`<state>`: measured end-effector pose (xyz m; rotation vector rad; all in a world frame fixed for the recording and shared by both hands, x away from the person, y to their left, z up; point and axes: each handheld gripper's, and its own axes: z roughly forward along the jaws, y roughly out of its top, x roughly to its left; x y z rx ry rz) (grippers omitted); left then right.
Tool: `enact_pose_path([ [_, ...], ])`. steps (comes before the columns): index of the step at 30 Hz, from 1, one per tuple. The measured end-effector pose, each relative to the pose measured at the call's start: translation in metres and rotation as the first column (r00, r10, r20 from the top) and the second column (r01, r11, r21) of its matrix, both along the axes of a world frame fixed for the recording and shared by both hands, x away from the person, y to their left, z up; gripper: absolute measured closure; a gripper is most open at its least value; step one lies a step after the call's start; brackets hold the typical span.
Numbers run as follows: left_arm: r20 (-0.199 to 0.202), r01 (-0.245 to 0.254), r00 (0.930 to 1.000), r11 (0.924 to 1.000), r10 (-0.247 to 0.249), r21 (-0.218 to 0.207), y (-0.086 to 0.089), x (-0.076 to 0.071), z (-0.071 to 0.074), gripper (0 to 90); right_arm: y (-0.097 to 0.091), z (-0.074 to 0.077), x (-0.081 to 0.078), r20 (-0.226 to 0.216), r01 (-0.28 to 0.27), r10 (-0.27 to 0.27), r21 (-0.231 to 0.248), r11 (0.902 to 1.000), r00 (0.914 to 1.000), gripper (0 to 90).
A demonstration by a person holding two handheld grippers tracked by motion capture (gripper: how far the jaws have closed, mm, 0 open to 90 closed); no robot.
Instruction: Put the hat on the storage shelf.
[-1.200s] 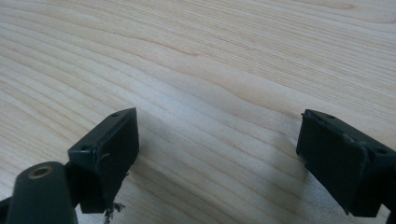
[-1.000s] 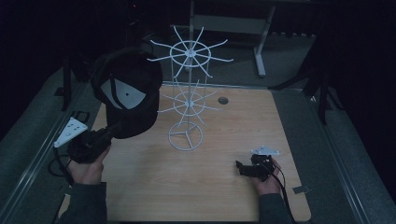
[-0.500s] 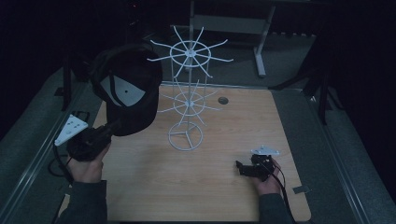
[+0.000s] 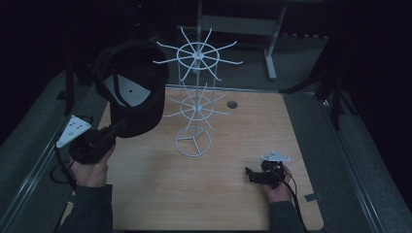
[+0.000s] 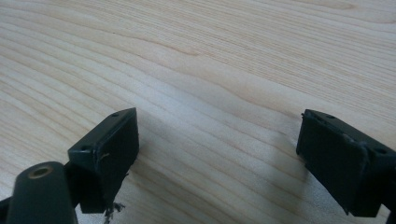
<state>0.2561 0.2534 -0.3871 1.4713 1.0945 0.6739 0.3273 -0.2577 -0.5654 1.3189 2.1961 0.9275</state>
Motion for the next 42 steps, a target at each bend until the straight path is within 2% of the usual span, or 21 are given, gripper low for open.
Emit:
enact_pose_path([
  [30,0.039,-0.004,0.9992,0.9998,0.004,0.022,-0.009,0.0,0.011,86.2,0.0,0.0,0.0,-0.001,0.001,-0.001,0.0,1.0,1.0,12.7],
  [42,0.033,-0.029,0.9991,0.999,0.028,0.035,-0.01,0.006,0.013,86.1,0.0,0.0,0.0,-0.001,0.001,-0.001,0.001,1.0,1.0,12.7],
])
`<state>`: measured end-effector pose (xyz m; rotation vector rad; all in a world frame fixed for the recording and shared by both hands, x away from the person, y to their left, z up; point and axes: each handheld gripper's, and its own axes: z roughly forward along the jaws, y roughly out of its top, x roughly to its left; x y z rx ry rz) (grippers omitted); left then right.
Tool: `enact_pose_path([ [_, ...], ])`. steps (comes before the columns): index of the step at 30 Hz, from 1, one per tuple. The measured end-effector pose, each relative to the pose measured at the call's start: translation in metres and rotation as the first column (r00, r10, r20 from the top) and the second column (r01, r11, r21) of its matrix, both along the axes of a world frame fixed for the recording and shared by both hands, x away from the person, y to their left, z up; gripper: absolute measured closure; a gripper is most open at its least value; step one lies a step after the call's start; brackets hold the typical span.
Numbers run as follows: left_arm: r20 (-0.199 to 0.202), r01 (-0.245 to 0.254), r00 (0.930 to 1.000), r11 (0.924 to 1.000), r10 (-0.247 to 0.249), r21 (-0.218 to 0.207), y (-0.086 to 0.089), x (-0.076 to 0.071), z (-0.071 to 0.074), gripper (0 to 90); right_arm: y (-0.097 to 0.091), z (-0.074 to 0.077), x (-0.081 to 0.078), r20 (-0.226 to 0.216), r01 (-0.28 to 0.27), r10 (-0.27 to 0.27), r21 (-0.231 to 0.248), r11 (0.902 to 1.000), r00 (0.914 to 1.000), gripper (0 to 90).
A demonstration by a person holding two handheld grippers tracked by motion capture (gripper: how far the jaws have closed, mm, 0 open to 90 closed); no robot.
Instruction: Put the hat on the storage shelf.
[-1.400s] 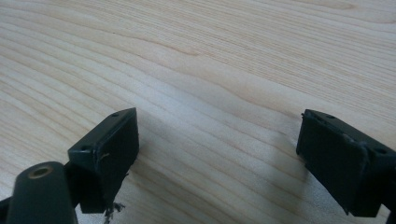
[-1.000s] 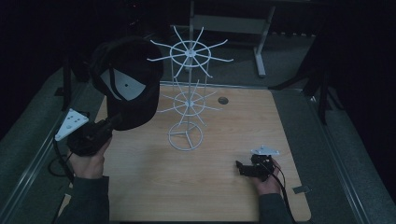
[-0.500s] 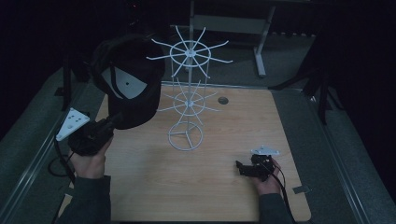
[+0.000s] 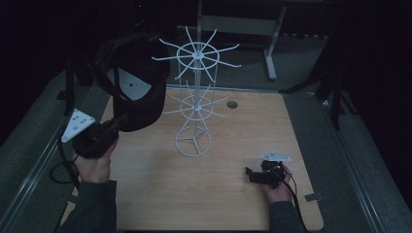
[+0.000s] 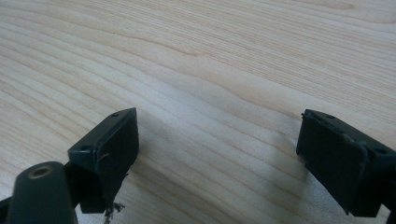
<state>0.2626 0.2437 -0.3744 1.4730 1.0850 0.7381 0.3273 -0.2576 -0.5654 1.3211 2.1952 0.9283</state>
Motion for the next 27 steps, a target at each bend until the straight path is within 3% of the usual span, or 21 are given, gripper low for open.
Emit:
enact_pose_path([
  [11,0.0,-0.006,1.0,0.9999,0.006,0.011,-0.0038,0.0101,0.0047,86.1,0.0,0.0,0.0,0.0,0.0,0.0,0.0,1.0,1.0,12.7],
  [27,0.02,0.015,0.9997,0.9993,-0.016,0.034,-0.0103,0.0075,0.0058,86.1,0.0,0.0,0.0,0.0,0.0,0.0,0.0,1.0,1.0,12.7],
])
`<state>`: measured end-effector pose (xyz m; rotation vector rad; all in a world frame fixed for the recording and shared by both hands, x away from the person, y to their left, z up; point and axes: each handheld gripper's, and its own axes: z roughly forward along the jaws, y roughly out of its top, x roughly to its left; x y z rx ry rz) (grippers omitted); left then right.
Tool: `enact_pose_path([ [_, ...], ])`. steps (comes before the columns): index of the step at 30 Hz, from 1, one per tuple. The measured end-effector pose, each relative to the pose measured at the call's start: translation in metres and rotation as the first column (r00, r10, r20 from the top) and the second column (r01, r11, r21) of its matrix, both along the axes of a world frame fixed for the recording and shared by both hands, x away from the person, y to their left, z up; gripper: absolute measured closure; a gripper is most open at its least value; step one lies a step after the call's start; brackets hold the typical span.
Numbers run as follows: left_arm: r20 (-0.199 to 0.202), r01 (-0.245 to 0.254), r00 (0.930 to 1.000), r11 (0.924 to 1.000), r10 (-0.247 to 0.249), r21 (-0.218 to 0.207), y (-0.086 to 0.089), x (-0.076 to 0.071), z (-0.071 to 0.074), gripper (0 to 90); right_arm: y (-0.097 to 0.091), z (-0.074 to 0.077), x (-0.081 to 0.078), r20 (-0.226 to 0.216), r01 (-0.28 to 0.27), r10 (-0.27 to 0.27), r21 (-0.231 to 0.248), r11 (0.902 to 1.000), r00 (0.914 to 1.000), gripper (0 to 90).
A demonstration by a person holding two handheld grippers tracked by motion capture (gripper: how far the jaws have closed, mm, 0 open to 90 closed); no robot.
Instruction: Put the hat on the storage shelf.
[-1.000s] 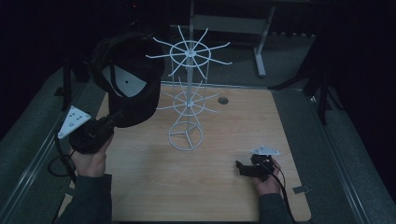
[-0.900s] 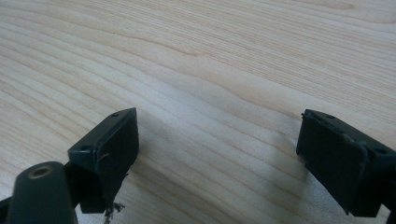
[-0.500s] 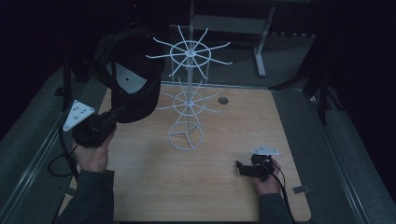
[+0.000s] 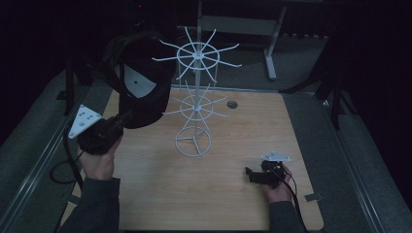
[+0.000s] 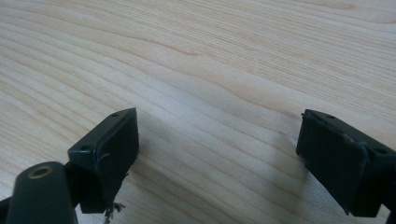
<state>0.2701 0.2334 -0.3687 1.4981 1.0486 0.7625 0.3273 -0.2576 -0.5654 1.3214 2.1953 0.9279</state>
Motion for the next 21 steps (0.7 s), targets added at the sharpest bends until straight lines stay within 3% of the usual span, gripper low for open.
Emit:
enact_pose_path([
  [21,0.023,0.043,0.9987,0.9948,-0.045,0.092,-0.0096,-0.0016,-0.0075,86.1,0.0,0.0001,0.0,-0.001,-0.001,0.001,0.0,1.0,1.0,12.7],
])
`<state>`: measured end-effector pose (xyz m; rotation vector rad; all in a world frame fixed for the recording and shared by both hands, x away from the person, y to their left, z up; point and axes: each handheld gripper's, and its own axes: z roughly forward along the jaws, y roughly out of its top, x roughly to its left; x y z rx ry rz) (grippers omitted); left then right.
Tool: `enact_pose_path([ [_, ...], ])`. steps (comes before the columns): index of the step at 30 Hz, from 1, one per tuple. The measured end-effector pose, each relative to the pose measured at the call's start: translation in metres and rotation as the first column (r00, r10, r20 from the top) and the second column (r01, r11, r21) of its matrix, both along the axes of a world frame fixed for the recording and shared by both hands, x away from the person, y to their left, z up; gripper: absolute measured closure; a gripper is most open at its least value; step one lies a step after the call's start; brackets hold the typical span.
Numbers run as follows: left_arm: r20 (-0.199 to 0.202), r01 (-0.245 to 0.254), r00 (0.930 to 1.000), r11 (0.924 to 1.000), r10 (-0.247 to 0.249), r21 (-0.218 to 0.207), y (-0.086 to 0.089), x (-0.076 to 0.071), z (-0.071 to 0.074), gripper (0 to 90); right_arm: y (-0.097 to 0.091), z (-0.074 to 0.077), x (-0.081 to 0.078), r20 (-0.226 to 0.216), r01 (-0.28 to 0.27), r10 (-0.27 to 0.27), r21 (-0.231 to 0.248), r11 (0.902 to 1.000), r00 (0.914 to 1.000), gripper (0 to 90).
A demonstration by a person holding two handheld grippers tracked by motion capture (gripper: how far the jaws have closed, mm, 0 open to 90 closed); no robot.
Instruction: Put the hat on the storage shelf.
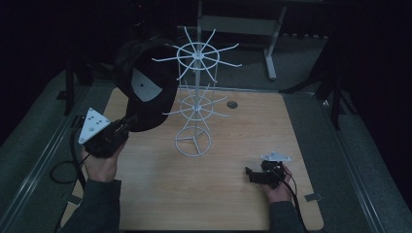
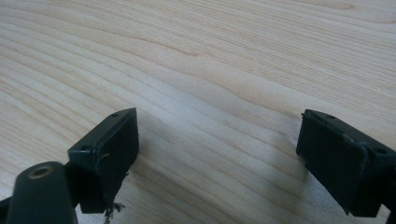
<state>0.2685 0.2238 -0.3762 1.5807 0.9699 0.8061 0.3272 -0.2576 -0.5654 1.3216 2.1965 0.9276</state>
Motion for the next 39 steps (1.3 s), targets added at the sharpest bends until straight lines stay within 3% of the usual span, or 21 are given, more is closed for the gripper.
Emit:
enact_pose_path([
  [11,-0.016,0.036,0.9992,0.9981,-0.036,0.05,-0.005,0.003,-0.005,86.0,0.0,0.0,0.0,0.001,-0.002,0.002,-0.001,1.0,1.0,12.7],
  [18,-0.032,0.051,0.9982,0.9981,-0.05,0.033,-0.001,0.005,-0.01,83.9,0.0,0.0,0.0,0.002,-0.002,0.002,-0.001,1.0,1.0,12.7],
  [23,-0.031,0.056,0.998,0.9984,-0.056,-0.005,0.003,0.004,-0.008,69.0,0.0,0.0,0.0,0.001,-0.002,0.002,0.0,1.0,1.0,12.7],
  [27,-0.043,0.045,0.998,0.9989,-0.046,-0.009,0.004,0.005,-0.008,59.7,0.0,0.0,0.0,0.001,-0.002,0.002,0.0,1.0,1.0,12.7],
  [39,-0.042,0.054,0.9975,0.9965,-0.057,-0.063,0.007,0.002,-0.005,37.2,0.0,0.0,0.0,0.002,-0.002,0.002,-0.001,1.0,1.0,12.7],
])
